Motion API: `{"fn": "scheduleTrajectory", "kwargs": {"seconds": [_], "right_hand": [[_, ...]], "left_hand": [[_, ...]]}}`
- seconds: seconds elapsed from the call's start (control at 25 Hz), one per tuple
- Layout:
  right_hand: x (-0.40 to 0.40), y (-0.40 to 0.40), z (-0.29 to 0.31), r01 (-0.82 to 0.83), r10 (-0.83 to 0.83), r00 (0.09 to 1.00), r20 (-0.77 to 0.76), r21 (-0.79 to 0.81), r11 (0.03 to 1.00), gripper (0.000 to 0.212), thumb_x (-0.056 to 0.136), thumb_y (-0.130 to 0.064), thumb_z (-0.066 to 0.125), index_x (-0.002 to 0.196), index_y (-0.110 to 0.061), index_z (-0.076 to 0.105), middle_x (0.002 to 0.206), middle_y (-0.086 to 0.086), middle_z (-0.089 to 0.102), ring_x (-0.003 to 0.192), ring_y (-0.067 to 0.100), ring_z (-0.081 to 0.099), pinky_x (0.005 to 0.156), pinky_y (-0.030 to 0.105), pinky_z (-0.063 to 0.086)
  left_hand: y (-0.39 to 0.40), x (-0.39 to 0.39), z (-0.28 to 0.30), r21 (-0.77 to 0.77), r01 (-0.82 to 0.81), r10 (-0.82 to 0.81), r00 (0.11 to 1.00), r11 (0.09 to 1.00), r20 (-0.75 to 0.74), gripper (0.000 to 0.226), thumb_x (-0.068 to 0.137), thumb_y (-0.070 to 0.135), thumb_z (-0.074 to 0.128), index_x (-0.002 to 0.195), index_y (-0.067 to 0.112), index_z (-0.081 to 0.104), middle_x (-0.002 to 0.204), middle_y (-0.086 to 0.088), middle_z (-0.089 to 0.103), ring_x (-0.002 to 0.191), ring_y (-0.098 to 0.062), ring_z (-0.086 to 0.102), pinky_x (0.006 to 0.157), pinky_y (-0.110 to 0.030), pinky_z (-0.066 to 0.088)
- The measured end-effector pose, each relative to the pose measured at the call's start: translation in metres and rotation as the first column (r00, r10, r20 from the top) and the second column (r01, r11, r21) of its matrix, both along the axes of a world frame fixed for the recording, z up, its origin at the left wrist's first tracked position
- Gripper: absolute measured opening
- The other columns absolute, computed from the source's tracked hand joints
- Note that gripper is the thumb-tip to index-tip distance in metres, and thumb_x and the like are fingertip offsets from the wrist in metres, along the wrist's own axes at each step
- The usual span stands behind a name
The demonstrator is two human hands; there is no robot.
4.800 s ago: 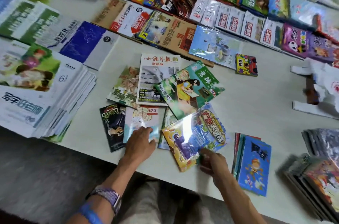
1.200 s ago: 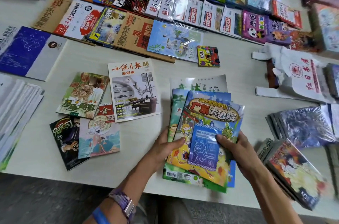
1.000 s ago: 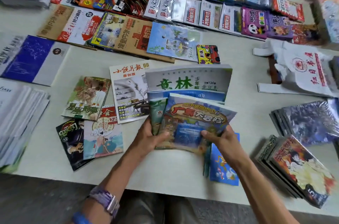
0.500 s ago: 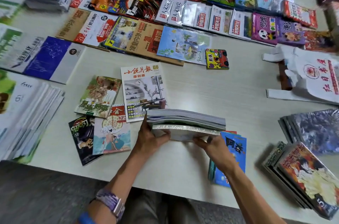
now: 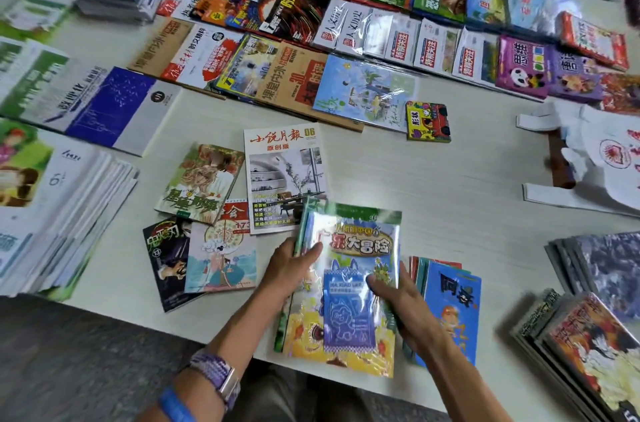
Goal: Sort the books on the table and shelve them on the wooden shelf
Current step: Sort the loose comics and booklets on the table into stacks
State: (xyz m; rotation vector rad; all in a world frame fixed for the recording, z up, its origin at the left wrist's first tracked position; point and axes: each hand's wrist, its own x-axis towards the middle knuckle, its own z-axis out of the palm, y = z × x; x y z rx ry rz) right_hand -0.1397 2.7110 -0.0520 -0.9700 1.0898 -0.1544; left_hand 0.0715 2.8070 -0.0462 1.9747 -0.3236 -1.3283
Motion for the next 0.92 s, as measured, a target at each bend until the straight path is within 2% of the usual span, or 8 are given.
{"fn": "scheduleTrajectory", "kwargs": {"seconds": [0.08,0.16,0.28,0.4,0.48,0.56,0.72,0.92], "right_hand": [[0.002,0.008,-0.009,0.038,-0.039,0.999,0.008,0.061,0.997,0.064,0.083,-0.015,0.08,0.131,-0.048,0.054,0.12,-0.019,0.072,0.107,0.002,0.07,0.089,0.02,0.056],[0.004,0.01,-0.011,0.039,-0.039,0.999,-0.004,0.085,0.996,0.089,0.079,-0.017,0.084,0.153,-0.033,0.037,0.144,-0.004,0.057,0.123,0.016,0.063,0.113,0.041,0.042],[0.003,0.004,-0.005,0.059,-0.057,0.997,-0.044,0.063,0.996,0.107,0.071,-0.026,0.088,0.156,-0.037,0.025,0.139,-0.013,0.053,0.114,0.004,0.063,0.112,0.036,0.031],[-0.005,0.003,-0.003,0.115,-0.113,0.993,-0.044,0.053,0.992,0.099,0.073,-0.022,0.084,0.154,-0.039,0.03,0.148,-0.008,0.052,0.127,0.015,0.059,0.112,0.041,0.041],[-0.007,0.001,0.0,0.163,-0.162,0.987,-0.017,0.038,0.986,0.081,0.076,-0.014,0.078,0.143,-0.04,0.041,0.123,-0.012,0.072,0.108,0.009,0.071,0.084,0.027,0.06],[-0.009,-0.005,0.005,0.182,-0.182,0.983,0.017,0.019,0.983,0.065,0.079,-0.009,0.074,0.135,-0.034,0.053,0.113,-0.008,0.077,0.099,0.011,0.075,0.069,0.02,0.06],[-0.001,-0.024,0.015,0.231,-0.238,0.965,0.11,0.068,0.971,0.059,0.08,-0.009,0.074,0.136,-0.02,0.055,0.121,0.016,0.073,0.105,0.033,0.073,0.075,0.039,0.062],[0.048,-0.047,0.013,0.095,-0.114,0.975,0.191,0.105,0.99,0.073,0.076,-0.026,0.085,0.14,-0.016,0.053,0.134,0.017,0.066,0.118,0.04,0.065,0.093,0.053,0.056]], "left_hand": [[0.003,0.023,-0.012,0.135,0.046,-0.076,0.971,0.99,0.227,0.049,0.09,0.062,0.055,0.115,0.021,0.062,0.108,-0.001,0.065,0.095,-0.017,0.064,0.082,-0.033,0.052],[0.001,0.055,-0.027,0.184,-0.113,0.003,0.86,0.976,0.51,0.053,0.09,0.049,0.061,0.13,0.015,0.053,0.132,-0.01,0.053,0.119,-0.029,0.053,0.099,-0.045,0.048],[-0.011,0.088,-0.045,0.26,-0.185,-0.009,0.799,0.948,0.601,0.067,0.086,0.042,0.069,0.138,0.008,0.043,0.146,-0.019,0.042,0.134,-0.039,0.04,0.109,-0.052,0.038],[-0.024,0.088,-0.064,0.301,-0.219,-0.01,0.794,0.928,0.608,0.069,0.078,0.041,0.079,0.131,0.011,0.047,0.139,-0.018,0.051,0.126,-0.037,0.049,0.101,-0.049,0.045],[-0.03,0.088,-0.066,0.233,-0.277,0.095,0.81,0.932,0.579,0.046,0.08,0.031,0.079,0.113,0.015,0.053,0.121,-0.015,0.063,0.106,-0.034,0.06,0.089,-0.044,0.051],[-0.031,0.09,-0.063,0.184,-0.311,0.191,0.856,0.932,0.481,0.03,0.086,0.022,0.071,0.11,0.017,0.053,0.115,-0.012,0.067,0.095,-0.03,0.063,0.085,-0.044,0.054],[-0.002,0.064,-0.059,0.13,-0.144,0.104,0.957,0.981,0.272,0.046,0.098,0.025,0.055,0.142,0.018,0.045,0.143,-0.007,0.056,0.123,-0.029,0.057,0.105,-0.045,0.046],[0.047,0.021,-0.059,0.079,-0.148,0.142,0.987,0.986,0.078,0.024,0.099,0.009,0.048,0.117,0.006,0.063,0.12,-0.015,0.069,0.111,-0.031,0.063,0.098,-0.047,0.049]]}}
